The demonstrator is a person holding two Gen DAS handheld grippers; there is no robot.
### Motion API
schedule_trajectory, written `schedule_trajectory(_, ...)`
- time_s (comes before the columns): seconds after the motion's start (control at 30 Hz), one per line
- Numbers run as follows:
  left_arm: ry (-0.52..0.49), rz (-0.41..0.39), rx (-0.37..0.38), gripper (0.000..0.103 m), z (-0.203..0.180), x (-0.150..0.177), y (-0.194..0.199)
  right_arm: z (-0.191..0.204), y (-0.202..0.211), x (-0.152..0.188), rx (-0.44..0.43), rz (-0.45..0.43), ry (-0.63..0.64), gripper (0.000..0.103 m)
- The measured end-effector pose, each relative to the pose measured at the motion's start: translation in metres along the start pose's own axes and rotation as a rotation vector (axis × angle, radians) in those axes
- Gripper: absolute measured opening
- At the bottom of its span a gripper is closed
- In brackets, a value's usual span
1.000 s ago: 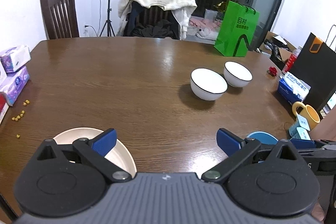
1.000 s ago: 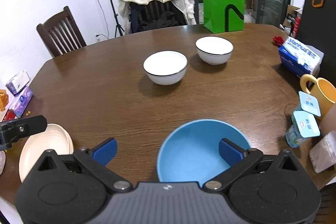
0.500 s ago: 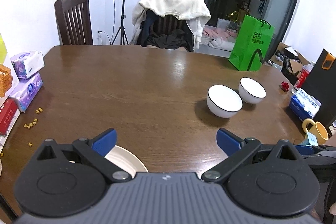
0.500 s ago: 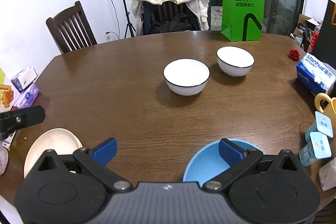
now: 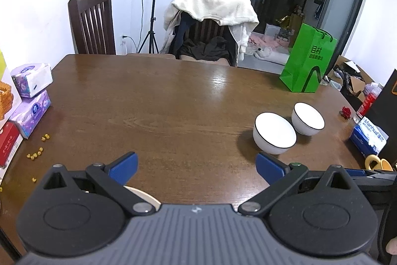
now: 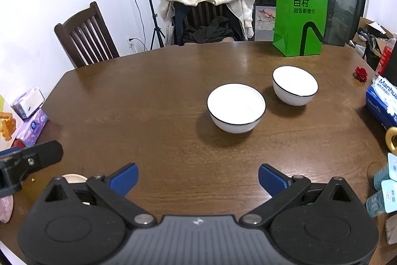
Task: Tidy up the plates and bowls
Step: 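Move both tools toward the nearer white bowl's rim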
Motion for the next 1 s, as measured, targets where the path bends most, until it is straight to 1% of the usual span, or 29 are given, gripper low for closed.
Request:
schedule_trajectory(0.47, 0.023, 0.042, -0.014, 0.103, -0.005, -0.030, -0.048, -0.008, -0.040, -0.035, 0.015, 0.047, -0.067, 0.103)
schedule_trajectory(0.8, 0.034, 0.069, -0.013, 0.103, -0.015, -0.049, -0.082, -0.029, -0.068, -0.059, 0.040, 0.057, -0.106, 0.103)
schedule_trajectory(1.0, 0.028, 0.087, -0.005, 0.103, -0.026, -0.057, -0.103, -0.047, -0.083, -0.073, 0.083, 0.054, -0.126, 0.103)
Point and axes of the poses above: each gripper's, at about its wrist camera, not at the fingertips, and y roughly against the way its jaws point, z to its left, x to its underside, the point moved 10 cm from there along -y, roughly the way its jaws point, and after that the axes turned 6 degrees about x, right-handed, at the moved point
